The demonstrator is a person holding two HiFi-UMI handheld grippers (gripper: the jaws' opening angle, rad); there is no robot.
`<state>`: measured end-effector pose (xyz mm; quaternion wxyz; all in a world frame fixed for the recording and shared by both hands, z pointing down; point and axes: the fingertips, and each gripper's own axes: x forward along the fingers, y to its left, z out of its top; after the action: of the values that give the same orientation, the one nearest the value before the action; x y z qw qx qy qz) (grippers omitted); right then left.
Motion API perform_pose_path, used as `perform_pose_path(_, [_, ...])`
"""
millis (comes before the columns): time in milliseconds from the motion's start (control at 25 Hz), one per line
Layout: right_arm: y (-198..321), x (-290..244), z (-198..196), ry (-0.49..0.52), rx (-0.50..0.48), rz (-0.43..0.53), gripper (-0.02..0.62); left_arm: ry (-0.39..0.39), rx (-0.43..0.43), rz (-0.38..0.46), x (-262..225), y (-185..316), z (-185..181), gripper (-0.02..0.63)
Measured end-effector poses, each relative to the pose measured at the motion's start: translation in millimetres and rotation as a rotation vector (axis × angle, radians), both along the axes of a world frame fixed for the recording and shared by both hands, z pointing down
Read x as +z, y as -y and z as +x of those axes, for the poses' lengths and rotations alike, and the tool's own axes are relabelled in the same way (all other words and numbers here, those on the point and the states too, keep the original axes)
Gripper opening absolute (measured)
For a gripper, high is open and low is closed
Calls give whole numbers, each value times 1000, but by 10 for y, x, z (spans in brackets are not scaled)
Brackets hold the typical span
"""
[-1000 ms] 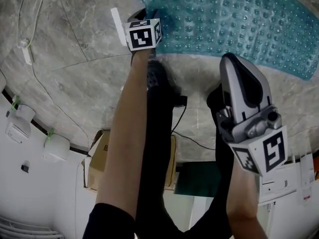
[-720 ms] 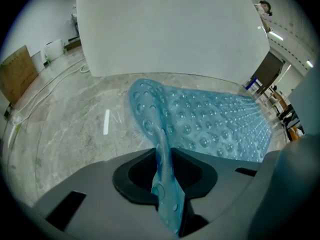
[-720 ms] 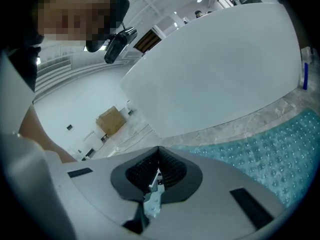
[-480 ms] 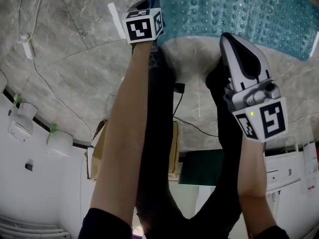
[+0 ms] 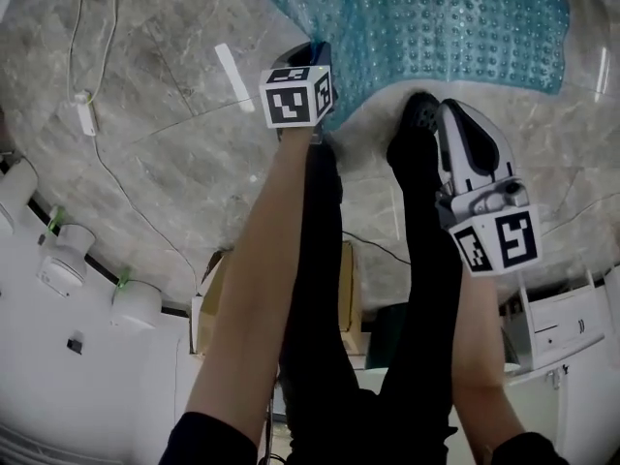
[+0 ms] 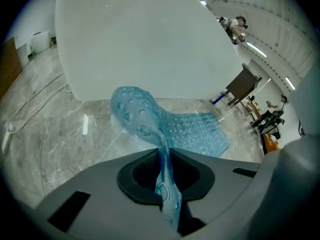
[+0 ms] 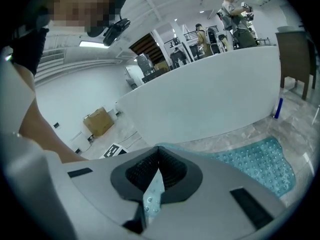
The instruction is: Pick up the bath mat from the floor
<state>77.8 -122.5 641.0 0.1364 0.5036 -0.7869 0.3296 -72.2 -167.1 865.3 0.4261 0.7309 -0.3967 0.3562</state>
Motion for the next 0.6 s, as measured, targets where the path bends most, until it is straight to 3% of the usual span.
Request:
perform_pose_path(320, [-14, -1199, 513, -19, 63, 63, 12, -74, 23, -12, -1285, -252, 761, 46])
perform_pose_path(600, [-232, -2068, 1101, -49, 106, 108, 12, -92, 133, -1, -2301, -366, 1273, 43])
